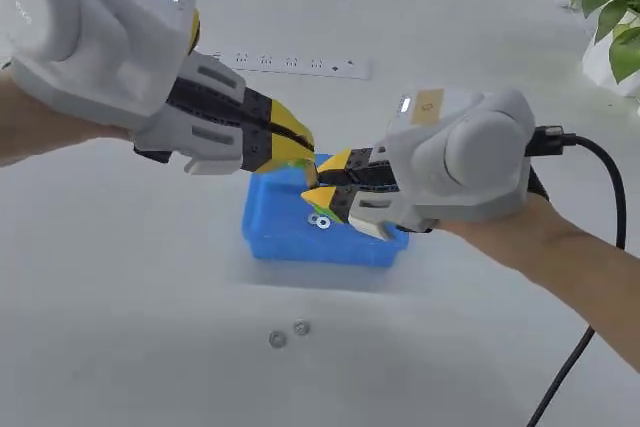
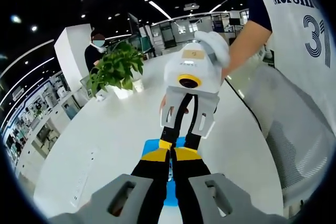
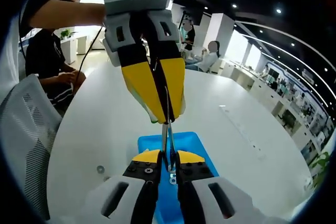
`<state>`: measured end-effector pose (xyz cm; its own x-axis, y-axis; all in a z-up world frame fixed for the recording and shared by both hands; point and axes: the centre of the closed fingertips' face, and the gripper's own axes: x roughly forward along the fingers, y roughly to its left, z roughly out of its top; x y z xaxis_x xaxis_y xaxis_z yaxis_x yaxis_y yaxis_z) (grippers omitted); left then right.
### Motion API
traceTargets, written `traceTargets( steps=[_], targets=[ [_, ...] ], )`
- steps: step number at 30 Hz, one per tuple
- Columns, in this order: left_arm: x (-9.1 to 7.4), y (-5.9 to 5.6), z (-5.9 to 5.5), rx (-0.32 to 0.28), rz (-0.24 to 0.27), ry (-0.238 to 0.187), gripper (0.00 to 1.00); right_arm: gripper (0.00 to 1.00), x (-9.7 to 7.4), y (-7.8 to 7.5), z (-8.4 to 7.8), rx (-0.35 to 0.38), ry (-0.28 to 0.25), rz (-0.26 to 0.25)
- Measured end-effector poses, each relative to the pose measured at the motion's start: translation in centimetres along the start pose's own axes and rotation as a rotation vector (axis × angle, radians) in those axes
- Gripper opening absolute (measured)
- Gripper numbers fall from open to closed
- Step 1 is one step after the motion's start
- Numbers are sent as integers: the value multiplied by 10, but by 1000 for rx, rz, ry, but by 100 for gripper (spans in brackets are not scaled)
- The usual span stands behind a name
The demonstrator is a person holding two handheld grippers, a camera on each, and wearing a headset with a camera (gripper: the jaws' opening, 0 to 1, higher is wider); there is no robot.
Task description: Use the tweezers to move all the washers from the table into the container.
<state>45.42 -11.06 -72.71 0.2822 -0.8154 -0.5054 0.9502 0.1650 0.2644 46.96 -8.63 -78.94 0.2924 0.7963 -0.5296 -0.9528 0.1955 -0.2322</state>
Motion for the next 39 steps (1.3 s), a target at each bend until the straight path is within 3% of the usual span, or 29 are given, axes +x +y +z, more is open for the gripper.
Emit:
traceTargets(
  steps=[10,21,32,39],
  targets=[
    [17,8,-21,-32,-30,31,6,12,13,-7,-23,39,38,16],
    [35,4,-39,-50,-77,79,6,12,23,-5,-47,60,87,50],
    [41,4,-38,-53,-80,84,6,12,24,-7,-52,84,96,50],
    [39,3,-32,-46,-72,82,6,12,21,-6,-46,86,81,40]
  ],
)
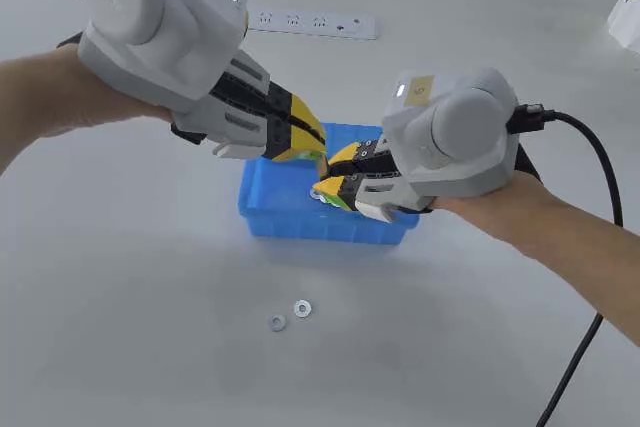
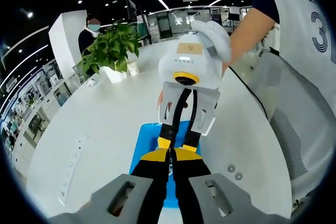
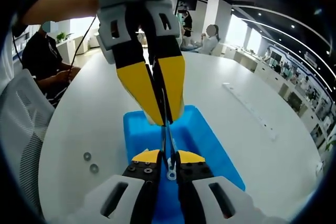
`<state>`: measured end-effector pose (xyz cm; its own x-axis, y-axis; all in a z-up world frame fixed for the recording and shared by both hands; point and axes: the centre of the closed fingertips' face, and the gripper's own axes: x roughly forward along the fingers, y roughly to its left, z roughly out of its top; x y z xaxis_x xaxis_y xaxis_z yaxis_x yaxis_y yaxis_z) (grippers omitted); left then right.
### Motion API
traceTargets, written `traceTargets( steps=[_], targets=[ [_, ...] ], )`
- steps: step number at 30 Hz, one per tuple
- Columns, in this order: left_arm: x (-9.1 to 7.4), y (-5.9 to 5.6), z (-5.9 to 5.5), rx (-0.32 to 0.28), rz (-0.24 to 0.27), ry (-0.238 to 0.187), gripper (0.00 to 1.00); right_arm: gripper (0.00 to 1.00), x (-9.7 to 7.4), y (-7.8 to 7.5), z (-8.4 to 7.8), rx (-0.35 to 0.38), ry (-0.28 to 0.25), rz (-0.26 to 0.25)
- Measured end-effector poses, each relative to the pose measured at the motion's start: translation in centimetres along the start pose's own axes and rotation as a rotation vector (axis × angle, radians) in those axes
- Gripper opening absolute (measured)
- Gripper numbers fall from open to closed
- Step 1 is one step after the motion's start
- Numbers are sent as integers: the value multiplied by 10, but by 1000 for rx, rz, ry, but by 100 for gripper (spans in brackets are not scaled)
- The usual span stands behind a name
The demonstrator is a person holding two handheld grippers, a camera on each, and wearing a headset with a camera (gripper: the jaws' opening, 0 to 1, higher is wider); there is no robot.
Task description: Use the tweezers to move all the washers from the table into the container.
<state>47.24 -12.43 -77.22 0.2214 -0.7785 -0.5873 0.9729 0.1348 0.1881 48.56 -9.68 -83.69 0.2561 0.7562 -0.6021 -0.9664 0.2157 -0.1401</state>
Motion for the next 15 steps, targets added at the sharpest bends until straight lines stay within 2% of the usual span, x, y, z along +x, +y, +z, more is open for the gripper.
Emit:
traceTargets(
  steps=[8,15],
  targets=[
    [-10,-4,10,26,14,-4,6,13,-10,2,10,-7,-24,-16],
    [-25,-15,22,61,25,-1,6,13,-24,11,26,-35,-61,-25]
  ],
)
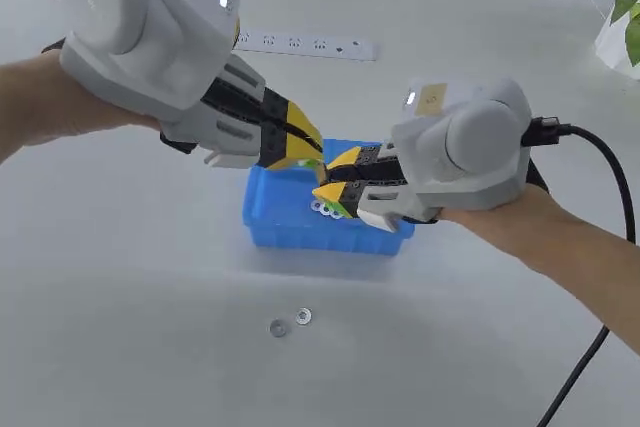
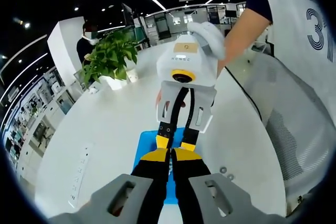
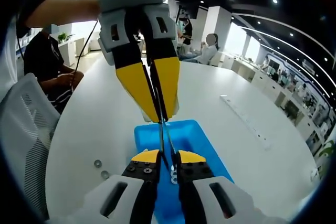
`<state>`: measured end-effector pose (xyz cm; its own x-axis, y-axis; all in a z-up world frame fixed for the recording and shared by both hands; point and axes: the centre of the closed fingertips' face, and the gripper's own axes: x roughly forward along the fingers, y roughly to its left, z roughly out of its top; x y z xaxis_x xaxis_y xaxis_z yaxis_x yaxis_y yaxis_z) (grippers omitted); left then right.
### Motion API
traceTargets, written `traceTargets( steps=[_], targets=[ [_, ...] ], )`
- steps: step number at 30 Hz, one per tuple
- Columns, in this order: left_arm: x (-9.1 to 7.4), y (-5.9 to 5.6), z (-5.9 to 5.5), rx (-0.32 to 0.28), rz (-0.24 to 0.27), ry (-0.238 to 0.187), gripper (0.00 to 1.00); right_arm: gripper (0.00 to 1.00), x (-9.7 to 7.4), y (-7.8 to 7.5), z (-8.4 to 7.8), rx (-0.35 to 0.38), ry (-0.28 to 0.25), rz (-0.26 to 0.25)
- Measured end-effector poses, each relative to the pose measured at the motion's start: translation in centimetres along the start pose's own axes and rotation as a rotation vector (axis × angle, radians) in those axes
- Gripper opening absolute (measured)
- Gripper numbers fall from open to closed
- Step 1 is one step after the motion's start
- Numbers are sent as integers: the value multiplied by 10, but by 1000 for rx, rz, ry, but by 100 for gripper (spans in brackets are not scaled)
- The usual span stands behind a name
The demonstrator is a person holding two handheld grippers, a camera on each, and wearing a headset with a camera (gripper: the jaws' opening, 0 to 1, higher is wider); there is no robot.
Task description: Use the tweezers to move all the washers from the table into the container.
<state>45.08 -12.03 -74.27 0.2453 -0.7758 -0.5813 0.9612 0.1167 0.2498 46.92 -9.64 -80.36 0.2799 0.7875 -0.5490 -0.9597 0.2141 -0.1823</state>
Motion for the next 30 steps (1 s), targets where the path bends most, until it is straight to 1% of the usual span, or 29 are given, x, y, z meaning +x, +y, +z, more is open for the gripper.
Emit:
traceTargets(
  steps=[4,7,10,12,16,17,20,22,27,30],
  targets=[
    [-9,-8,11,20,9,-6,6,13,-8,7,10,-19,-15,-5],
    [-15,-16,19,36,13,-7,6,13,-13,16,18,-26,-29,1],
    [-20,-25,22,41,11,-5,6,13,-17,23,22,-33,-37,4],
    [-23,-30,23,46,10,-2,6,13,-20,28,26,-40,-44,7],
    [-30,-41,20,42,11,3,6,13,-23,40,30,-43,-54,18],
    [-31,-44,19,38,10,4,6,13,-23,43,29,-47,-52,22],
    [-31,-54,13,30,3,24,6,13,-22,56,28,-52,-50,42],
    [-31,-60,11,22,-2,25,6,13,-21,64,25,-48,-47,54],
    [-31,-70,8,1,-7,22,6,12,-20,79,22,-46,-41,78],
    [-30,-75,5,-10,-11,20,6,12,-20,86,19,-41,-38,86]
  ],
)
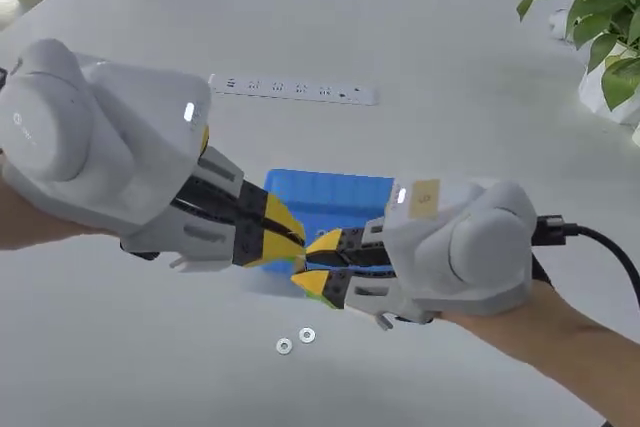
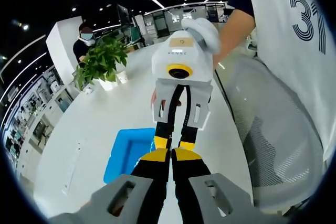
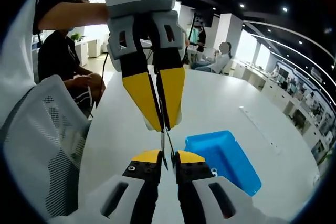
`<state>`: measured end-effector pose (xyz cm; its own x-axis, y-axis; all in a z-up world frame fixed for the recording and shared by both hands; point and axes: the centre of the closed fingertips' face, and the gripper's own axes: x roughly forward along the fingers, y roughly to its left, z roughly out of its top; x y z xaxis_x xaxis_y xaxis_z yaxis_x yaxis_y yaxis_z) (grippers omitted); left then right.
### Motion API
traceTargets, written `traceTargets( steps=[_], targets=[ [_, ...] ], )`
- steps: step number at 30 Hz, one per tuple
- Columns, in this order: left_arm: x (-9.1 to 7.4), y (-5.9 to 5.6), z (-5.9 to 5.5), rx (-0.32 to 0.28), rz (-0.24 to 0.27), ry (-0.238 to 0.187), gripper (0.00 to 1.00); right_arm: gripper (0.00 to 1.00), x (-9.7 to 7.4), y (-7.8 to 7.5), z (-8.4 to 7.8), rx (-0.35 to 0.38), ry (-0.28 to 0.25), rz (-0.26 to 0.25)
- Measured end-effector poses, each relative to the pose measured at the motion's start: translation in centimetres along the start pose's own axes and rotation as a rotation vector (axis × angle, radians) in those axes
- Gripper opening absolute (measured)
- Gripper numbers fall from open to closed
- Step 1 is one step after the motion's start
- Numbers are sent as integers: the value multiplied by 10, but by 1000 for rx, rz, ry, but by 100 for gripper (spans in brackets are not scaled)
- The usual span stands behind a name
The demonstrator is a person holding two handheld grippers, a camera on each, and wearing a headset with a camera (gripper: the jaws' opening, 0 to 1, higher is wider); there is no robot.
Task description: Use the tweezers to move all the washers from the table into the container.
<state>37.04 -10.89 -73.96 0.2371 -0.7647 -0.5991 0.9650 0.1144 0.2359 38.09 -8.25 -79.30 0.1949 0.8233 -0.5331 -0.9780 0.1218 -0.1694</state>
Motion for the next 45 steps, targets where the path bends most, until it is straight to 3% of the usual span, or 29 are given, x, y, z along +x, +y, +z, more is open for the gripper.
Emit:
traceTargets(
  steps=[12,28,37,45],
  targets=[
    [6,-20,-8,-43,-14,-12,6,12,2,19,-14,39,12,20],
    [10,-34,-18,-82,-45,-10,6,12,9,36,-23,86,17,48],
    [10,-37,-29,-130,-28,-20,6,12,20,45,-25,97,27,68],
    [12,-36,-29,-153,-22,-37,6,12,21,42,-26,103,31,68]
  ],
)
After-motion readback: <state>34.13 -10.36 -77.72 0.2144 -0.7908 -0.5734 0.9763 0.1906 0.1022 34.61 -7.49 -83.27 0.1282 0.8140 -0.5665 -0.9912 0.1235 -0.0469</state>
